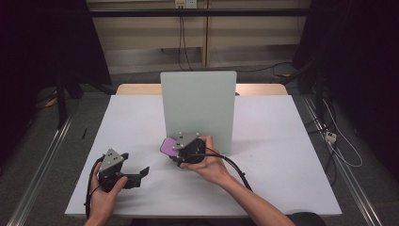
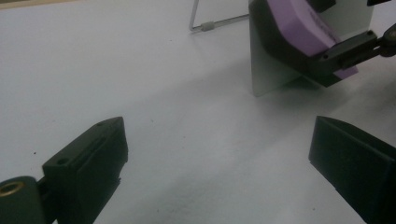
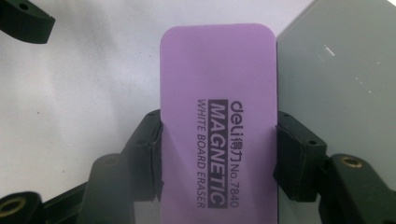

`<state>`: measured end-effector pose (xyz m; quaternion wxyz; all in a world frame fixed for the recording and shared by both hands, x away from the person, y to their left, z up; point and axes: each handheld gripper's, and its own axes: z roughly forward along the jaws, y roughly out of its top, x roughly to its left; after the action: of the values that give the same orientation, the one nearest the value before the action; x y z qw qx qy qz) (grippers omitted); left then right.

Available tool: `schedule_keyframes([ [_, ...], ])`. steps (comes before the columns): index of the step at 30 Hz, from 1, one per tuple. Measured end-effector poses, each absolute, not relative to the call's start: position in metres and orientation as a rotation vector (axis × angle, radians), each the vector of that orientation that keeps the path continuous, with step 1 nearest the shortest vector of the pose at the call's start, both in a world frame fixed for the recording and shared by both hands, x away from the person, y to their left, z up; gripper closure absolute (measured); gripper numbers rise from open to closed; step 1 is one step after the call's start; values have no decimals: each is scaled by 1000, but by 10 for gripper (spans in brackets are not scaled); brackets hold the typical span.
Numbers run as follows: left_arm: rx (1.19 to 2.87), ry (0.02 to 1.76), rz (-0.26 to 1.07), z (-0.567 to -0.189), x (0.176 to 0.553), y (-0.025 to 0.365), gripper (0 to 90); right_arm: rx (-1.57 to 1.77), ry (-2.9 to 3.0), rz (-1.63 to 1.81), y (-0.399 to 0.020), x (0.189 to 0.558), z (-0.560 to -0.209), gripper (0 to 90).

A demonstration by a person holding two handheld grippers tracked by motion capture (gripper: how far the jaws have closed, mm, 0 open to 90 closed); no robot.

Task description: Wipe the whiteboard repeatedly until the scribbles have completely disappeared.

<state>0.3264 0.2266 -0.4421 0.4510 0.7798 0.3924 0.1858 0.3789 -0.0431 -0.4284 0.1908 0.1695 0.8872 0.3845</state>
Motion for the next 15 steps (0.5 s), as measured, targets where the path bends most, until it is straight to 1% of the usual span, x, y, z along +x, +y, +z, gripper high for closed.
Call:
schedule_keyframes([
  [5, 1929, 968, 459, -442, 326, 227, 46, 452, 2528, 1056, -35, 377, -437, 419],
  [9, 1927, 970, 458, -442, 327, 227, 46, 442, 2531, 1063, -36, 378, -436, 419],
  [11, 1925, 972, 458, -442, 327, 227, 46, 452, 2503, 1079, -40, 379, -429, 419],
  [15, 1932, 969, 458, -442, 327, 226, 46, 503, 2412, 1150, -57, 387, -403, 419],
])
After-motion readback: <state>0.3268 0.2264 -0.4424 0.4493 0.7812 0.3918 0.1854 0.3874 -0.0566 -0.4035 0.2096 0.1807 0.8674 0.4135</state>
